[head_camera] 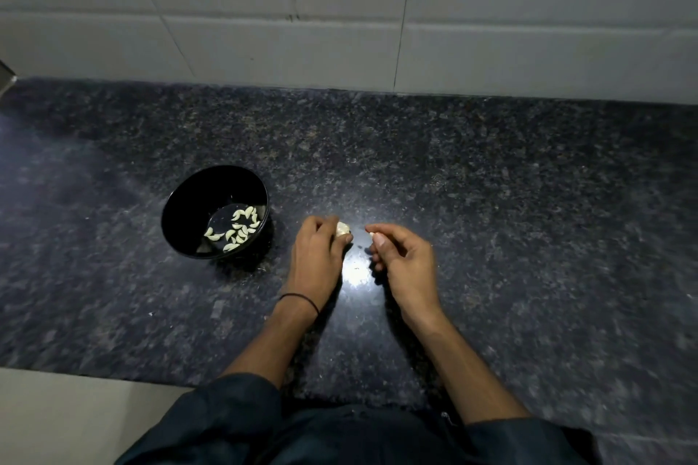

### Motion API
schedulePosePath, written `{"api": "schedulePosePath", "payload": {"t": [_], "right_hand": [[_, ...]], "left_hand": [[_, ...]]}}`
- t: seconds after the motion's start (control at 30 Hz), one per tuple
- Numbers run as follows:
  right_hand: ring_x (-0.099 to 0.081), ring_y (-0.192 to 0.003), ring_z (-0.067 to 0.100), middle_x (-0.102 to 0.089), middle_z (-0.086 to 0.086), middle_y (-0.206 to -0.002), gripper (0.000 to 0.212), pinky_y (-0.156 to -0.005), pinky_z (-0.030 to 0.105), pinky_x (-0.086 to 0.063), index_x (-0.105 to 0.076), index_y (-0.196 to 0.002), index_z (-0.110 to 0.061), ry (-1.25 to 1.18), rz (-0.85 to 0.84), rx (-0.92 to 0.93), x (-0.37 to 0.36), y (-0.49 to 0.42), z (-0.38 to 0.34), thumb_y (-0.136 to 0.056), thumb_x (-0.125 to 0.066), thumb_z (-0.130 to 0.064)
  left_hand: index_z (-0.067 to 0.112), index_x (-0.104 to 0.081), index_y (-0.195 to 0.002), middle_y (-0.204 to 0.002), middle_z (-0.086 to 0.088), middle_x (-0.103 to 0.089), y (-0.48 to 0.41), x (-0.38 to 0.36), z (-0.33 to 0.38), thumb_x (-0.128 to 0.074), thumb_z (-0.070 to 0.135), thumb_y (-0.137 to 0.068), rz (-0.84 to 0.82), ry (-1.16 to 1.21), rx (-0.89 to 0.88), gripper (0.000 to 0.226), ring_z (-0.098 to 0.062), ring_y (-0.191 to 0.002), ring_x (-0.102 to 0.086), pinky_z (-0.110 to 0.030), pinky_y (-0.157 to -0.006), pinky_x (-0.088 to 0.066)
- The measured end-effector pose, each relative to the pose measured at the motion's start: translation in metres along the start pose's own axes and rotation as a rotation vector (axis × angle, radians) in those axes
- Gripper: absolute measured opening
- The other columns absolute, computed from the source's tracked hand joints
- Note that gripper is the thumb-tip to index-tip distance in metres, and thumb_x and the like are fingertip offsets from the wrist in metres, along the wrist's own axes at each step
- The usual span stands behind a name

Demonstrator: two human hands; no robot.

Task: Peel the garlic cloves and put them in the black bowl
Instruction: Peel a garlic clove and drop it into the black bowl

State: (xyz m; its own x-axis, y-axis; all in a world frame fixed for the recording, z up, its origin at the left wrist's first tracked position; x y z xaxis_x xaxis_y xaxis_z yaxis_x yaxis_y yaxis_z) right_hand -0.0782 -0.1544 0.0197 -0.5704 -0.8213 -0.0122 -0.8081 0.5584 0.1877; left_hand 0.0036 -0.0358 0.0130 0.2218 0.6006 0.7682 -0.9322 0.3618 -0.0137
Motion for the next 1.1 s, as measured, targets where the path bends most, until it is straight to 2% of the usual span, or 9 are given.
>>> {"api": "schedulePosePath", "payload": {"t": [0.1, 0.23, 0.3, 0.4, 0.53, 0.7, 0.83, 1.0, 1.1], "right_hand": [[-0.051, -0.061, 0.024, -0.062, 0.010, -0.073, 0.020, -0.053, 0.033, -0.043, -0.074, -0.104, -0.012, -0.121, -0.034, -0.045, 0.003, 0.003, -0.001, -0.101, -0.056, -0.004], [-0.054, -0.064, 0.028, -0.065, 0.013, -0.078, 0.018, -0.054, 0.038, -0.047, -0.071, -0.106, -0.008, -0.179, -0.063, -0.059, 0.008, 0.008, -0.006, -0.102, -0.054, -0.005], [-0.056, -0.064, 0.029, -0.066, 0.016, -0.079, 0.016, -0.054, 0.040, -0.049, -0.070, -0.106, -0.007, -0.183, -0.066, -0.054, 0.010, 0.010, -0.009, -0.102, -0.054, -0.005], [-0.058, -0.064, 0.030, -0.067, 0.026, -0.081, 0.012, -0.053, 0.040, -0.051, -0.066, -0.106, -0.005, -0.170, -0.057, -0.041, 0.010, 0.011, -0.014, -0.101, -0.055, -0.004], [-0.064, -0.065, 0.026, -0.072, 0.017, -0.080, 0.010, -0.058, 0.030, -0.055, -0.066, -0.098, -0.010, -0.127, -0.068, 0.019, 0.010, 0.014, -0.019, -0.099, -0.059, -0.003], [-0.065, -0.072, 0.018, -0.073, 0.009, -0.083, 0.011, -0.069, 0.039, -0.056, -0.071, -0.093, -0.016, -0.044, -0.064, 0.067, 0.010, 0.016, -0.019, -0.095, -0.066, -0.006], [-0.069, -0.080, 0.020, -0.074, 0.000, -0.084, 0.009, -0.079, 0.047, -0.059, -0.074, -0.088, -0.024, 0.042, -0.047, 0.068, 0.013, 0.015, -0.017, -0.093, -0.071, -0.017], [-0.069, -0.066, 0.023, -0.072, 0.004, -0.072, 0.015, -0.060, 0.051, -0.060, -0.072, -0.081, -0.024, 0.122, 0.012, 0.014, 0.012, 0.017, -0.020, -0.095, -0.069, -0.019], [-0.064, -0.061, 0.015, -0.073, 0.005, -0.071, 0.014, -0.059, 0.038, -0.057, -0.071, -0.083, -0.015, 0.044, 0.046, -0.040, 0.009, 0.015, -0.023, -0.095, -0.067, -0.012]], "left_hand": [[0.010, -0.066, -0.117, -0.101, -0.005, -0.052, 0.001, -0.004, -0.005, -0.070, 0.027, -0.091, 0.024, 0.017, -0.026, 0.031, -0.022, -0.092, -0.053, -0.023, -0.076, -0.036], [0.008, -0.060, -0.132, -0.121, -0.013, -0.052, 0.009, -0.001, -0.005, -0.067, 0.017, -0.094, 0.155, 0.030, -0.083, 0.040, -0.025, -0.111, -0.049, -0.022, -0.093, -0.035], [0.012, -0.064, -0.128, -0.121, -0.007, -0.055, 0.018, 0.005, 0.004, -0.064, 0.020, -0.095, 0.223, 0.099, -0.109, 0.034, -0.021, -0.111, -0.051, -0.027, -0.096, -0.040], [0.021, -0.072, -0.114, -0.109, 0.006, -0.065, 0.034, 0.012, 0.023, -0.069, 0.024, -0.094, 0.122, 0.407, -0.023, 0.021, -0.007, -0.096, -0.063, -0.020, -0.084, -0.049], [0.020, -0.077, -0.103, -0.102, 0.005, -0.074, 0.041, 0.012, 0.034, -0.072, 0.019, -0.091, 0.017, 0.643, 0.081, 0.013, -0.013, -0.093, -0.071, -0.036, -0.082, -0.059], [0.022, -0.077, -0.084, -0.086, 0.010, -0.075, 0.038, 0.016, 0.036, -0.073, 0.012, -0.089, 0.052, 0.587, 0.112, 0.013, -0.011, -0.085, -0.070, -0.033, -0.080, -0.055], [0.026, -0.074, -0.077, -0.079, 0.013, -0.073, 0.039, 0.020, 0.038, -0.076, 0.014, -0.087, 0.077, 0.473, 0.116, 0.016, -0.003, -0.078, -0.067, -0.019, -0.073, -0.050], [0.021, -0.073, -0.077, -0.078, 0.010, -0.071, 0.039, 0.021, 0.039, -0.075, 0.015, -0.087, 0.069, 0.375, 0.120, 0.012, -0.003, -0.076, -0.066, -0.016, -0.071, -0.049], [0.010, -0.076, -0.080, -0.073, 0.004, -0.074, 0.038, 0.019, 0.042, -0.073, 0.007, -0.087, 0.048, 0.616, 0.218, 0.008, -0.005, -0.070, -0.068, -0.019, -0.069, -0.052]]}}
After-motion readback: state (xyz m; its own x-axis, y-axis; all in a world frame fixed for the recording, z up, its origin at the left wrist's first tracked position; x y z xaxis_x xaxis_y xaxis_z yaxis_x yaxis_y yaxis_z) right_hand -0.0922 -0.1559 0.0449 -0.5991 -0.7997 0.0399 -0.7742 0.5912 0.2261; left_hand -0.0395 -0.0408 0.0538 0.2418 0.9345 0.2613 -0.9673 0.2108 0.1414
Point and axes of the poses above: each hand's wrist, its own y-axis away from the middle knuckle, its own x-axis out of the back of the hand, z = x × y, the point moved 1 cm from there along -y, towards the middle knuckle
